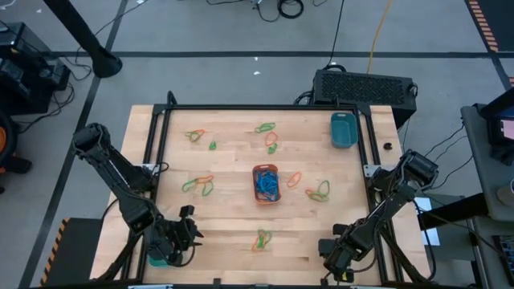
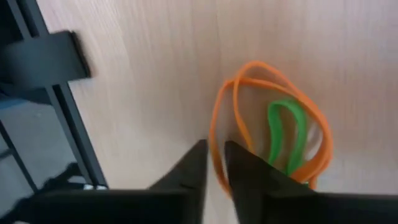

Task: Sort rubber bands into baskets
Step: Put the orange rubber band into the green bin

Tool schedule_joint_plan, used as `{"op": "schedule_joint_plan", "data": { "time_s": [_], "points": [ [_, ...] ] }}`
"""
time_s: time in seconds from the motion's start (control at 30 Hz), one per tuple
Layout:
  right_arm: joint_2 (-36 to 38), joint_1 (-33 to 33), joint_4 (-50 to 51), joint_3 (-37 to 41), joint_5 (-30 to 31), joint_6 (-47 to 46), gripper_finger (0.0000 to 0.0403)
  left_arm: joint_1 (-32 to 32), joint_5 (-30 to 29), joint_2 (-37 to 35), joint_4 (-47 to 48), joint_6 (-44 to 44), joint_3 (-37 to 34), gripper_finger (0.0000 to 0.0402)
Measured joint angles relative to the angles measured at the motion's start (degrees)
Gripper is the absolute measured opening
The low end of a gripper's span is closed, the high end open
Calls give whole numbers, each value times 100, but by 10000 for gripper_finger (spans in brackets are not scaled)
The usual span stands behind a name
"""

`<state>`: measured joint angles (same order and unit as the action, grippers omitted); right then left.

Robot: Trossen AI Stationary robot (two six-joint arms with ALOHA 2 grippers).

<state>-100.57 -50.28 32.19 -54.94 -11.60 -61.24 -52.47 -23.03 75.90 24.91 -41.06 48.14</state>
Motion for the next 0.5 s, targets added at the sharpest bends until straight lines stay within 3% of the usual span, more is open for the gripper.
{"op": "schedule_joint_plan", "data": {
  "time_s": [0.1,0.5],
  "points": [
    [30,97,31,11,-86,435,9,85,0,0,1,0,0,114],
    [552,576,-471,13,568,1000,2,371,-12,66,-304,151,0,114]
  ]
}}
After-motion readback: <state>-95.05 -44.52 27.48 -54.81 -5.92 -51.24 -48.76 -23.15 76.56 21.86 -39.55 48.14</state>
